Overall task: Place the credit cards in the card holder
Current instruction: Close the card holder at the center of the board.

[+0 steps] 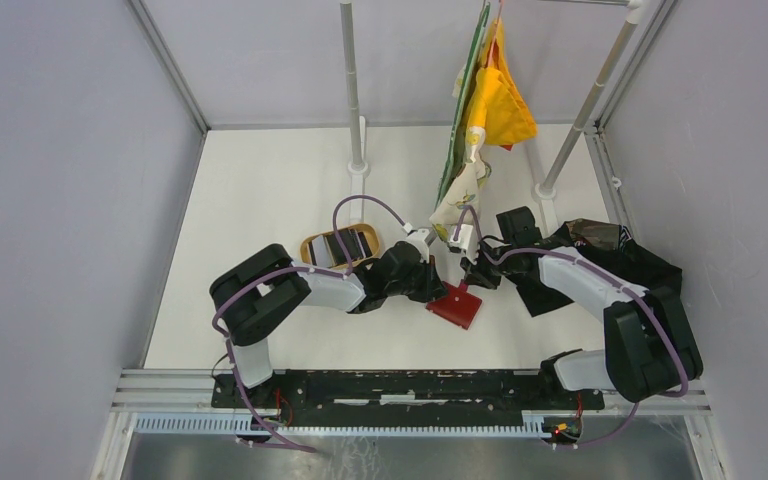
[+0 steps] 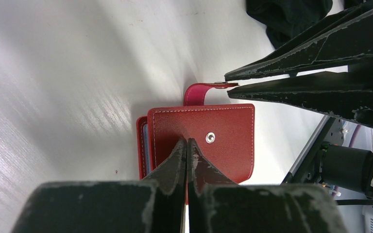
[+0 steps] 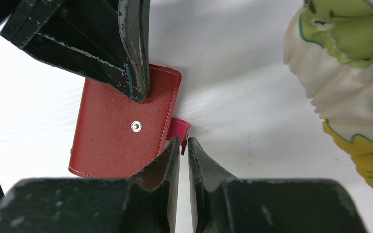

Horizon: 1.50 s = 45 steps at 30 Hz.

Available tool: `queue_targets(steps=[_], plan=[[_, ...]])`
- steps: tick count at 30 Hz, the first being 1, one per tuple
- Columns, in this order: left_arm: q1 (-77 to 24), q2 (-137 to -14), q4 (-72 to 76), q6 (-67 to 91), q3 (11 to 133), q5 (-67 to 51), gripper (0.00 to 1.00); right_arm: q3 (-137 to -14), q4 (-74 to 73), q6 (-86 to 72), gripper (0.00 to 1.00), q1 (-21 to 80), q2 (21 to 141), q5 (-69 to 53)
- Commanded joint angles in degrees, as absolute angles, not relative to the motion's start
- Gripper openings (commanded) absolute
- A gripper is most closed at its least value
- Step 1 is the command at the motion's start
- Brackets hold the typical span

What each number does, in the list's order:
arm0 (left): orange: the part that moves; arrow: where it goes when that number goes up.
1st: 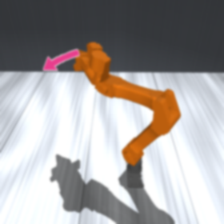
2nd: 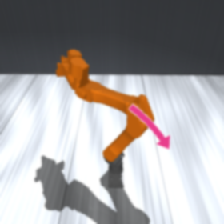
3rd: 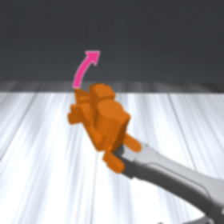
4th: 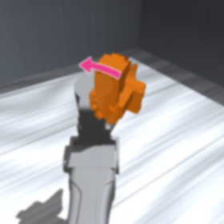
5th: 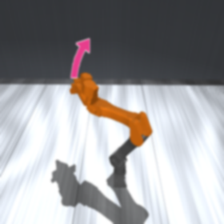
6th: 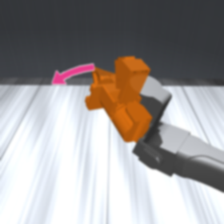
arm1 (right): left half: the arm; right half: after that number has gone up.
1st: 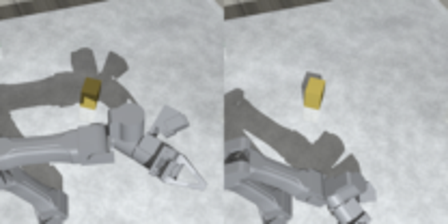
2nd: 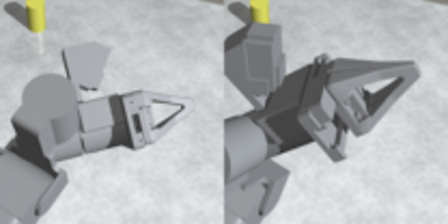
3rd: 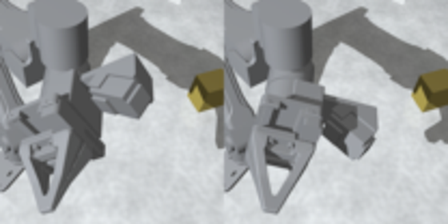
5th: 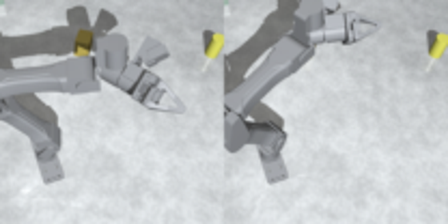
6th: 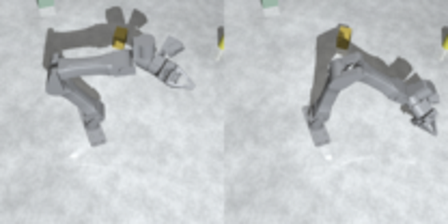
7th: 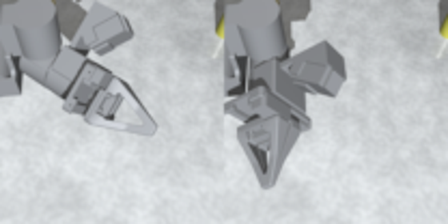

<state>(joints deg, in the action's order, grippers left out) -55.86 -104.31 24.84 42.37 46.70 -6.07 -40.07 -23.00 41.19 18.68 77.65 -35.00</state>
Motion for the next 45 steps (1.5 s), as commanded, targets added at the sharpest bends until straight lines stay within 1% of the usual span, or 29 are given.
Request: queue_targets(steps=[1, 14, 19, 22, 24, 28, 32, 37, 40, 45], plan=[[-56.4, -105.7, 23.5, 40.6, 46.1, -4.5, 0.02, -41.9, -22.0, 40.5, 0.17, 18.5, 75.8, -35.2], [-56.4, -105.7, 23.4, 40.5, 46.3, -4.4, 0.02, -42.0, -22.6, 40.7, 0.16, 18.5, 76.8, -34.9], [-56.4, -105.7, 23.4, 40.5, 46.3, -4.5, 0.02, -42.2, -22.9, 40.8, 0.11, 18.5, 77.1, -35.0], [-56.4, -105.7, 23.3, 40.4, 46.3, -4.5, 0.02, -42.3, -23.3, 40.9, 0.1, 18.5, 77.4, -35.1], [-56.4, -105.6, 23.3, 40.4, 46.3, -4.5, 0.02, -42.3, -23.3, 41.0, 0.1, 18.5, 77.5, -35.0], [-56.4, -105.6, 23.3, 40.4, 46.3, -4.4, 0.02, -42.1, -22.9, 40.6, 0.16, 18.5, 77.6, -34.5], [-56.4, -105.6, 23.3, 40.4, 46.4, -4.6, 0.02, -42.1, -22.8, 40.6, 0.16, 18.5, 77.7, -34.4], [-56.4, -105.6, 23.3, 40.4, 46.4, -4.6, 0.02, -42.2, -22.9, 40.6, 0.09, 18.5, 77.7, -34.4], [-56.4, -105.6, 23.2, 40.4, 46.4, -4.6, 0.02, -42.4, -23.2, 40.8, 0.01, 18.5, 77.7, -34.4], [-56.4, -105.6, 23.3, 41.1, 46.4, -4.7, 0.02, -42.1, -23.4, 41.6, 0.0, 18.5, 75.9, -36.2]])
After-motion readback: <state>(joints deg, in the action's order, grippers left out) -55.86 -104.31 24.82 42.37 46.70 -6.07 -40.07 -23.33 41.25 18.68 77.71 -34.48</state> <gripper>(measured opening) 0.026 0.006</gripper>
